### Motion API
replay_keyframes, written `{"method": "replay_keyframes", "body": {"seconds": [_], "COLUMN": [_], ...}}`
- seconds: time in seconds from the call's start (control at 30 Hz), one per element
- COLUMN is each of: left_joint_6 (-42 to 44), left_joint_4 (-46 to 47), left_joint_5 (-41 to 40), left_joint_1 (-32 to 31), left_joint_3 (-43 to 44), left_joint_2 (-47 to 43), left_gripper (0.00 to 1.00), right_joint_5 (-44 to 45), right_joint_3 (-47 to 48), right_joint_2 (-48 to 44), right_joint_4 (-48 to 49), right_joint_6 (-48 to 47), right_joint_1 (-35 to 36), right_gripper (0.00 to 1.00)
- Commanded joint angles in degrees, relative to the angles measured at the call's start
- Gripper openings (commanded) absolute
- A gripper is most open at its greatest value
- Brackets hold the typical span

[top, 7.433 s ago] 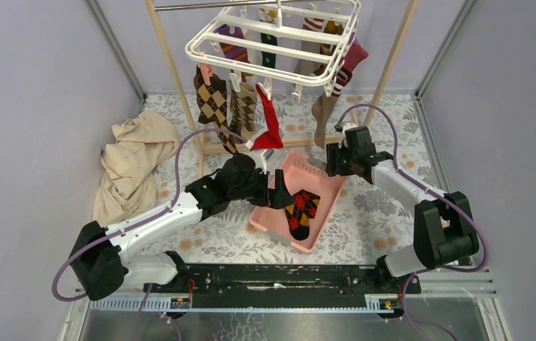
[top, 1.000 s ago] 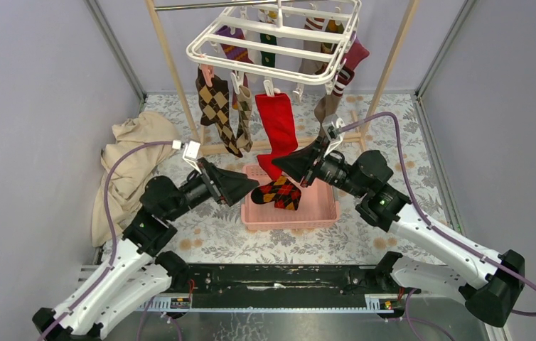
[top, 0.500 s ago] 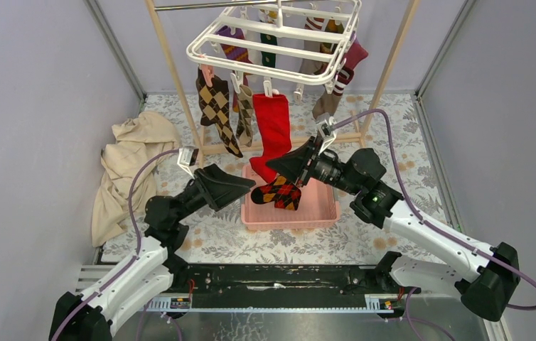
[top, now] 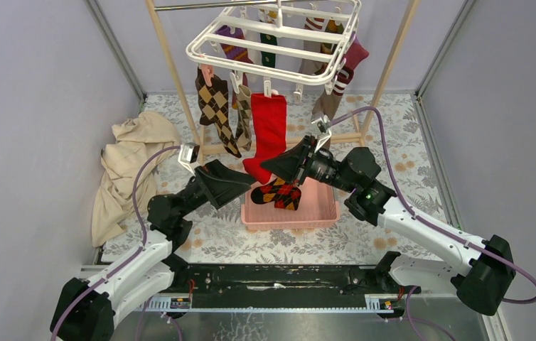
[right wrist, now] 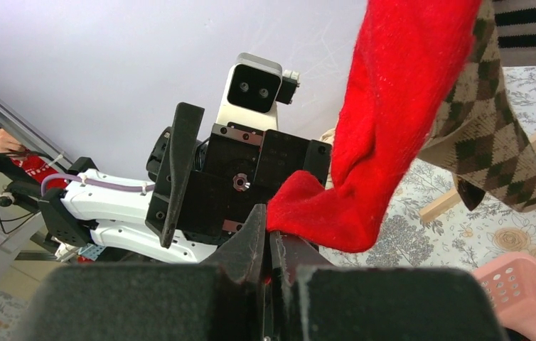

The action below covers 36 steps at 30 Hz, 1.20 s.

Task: Remove the socks clipped to the hanger
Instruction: Remove the sock from the hanger.

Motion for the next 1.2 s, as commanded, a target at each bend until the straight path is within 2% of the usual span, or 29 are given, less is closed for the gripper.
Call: {"method": "replay_keyframes", "body": {"seconds": [0.0,0.3,0.47,0.5,0.7,0.77,0.87,0.97,1.1,1.17], "left_joint_6": [2.9,3.3,5.3,5.8,6.3,6.1,5.9,5.0,1.0,-0.7], "left_joint_4": [1.2,0.1,-4.1,-4.8,-6.7,-7.0,-8.1,-9.1,-8.8,-8.3], "left_joint_5": [0.0,-1.3,-2.6,-2.7,-0.7,-0.3,0.6,3.0,8.7,11.9], "left_joint_1": [0.4,1.1,1.3,1.3,2.1,2.3,3.0,4.7,9.5,12.1], "left_joint_3": [2.1,4.5,5.5,5.7,7.5,8.0,9.1,10.8,13.2,14.4], "left_joint_2": [0.1,2.1,2.2,2.1,3.6,4.0,4.7,5.8,8.2,9.7], "left_gripper": [0.99,0.99,0.97,0.93,0.52,0.41,0.33,0.24,0.23,0.23], "right_joint_5": [-1.2,-1.1,-0.4,-0.2,0.9,1.1,1.6,2.5,7.2,9.8], "right_joint_3": [1.2,0.3,-0.1,0.0,1.1,1.7,2.8,3.8,5.9,6.8], "right_joint_2": [-0.5,0.1,-1.0,-1.0,-0.2,0.4,1.4,1.7,0.0,-1.7], "right_joint_4": [3.6,2.0,0.5,0.2,-0.6,-0.8,-1.4,-3.0,-9.8,-12.6], "right_joint_6": [0.5,-0.6,-1.5,-1.6,-2.2,-2.3,-2.8,-3.9,-7.8,-10.0], "right_joint_1": [0.8,1.7,1.9,1.8,2.1,2.3,2.7,3.0,3.1,3.1], "right_gripper": [0.04,0.04,0.04,0.04,0.04,0.05,0.06,0.14,0.38,0.46]}}
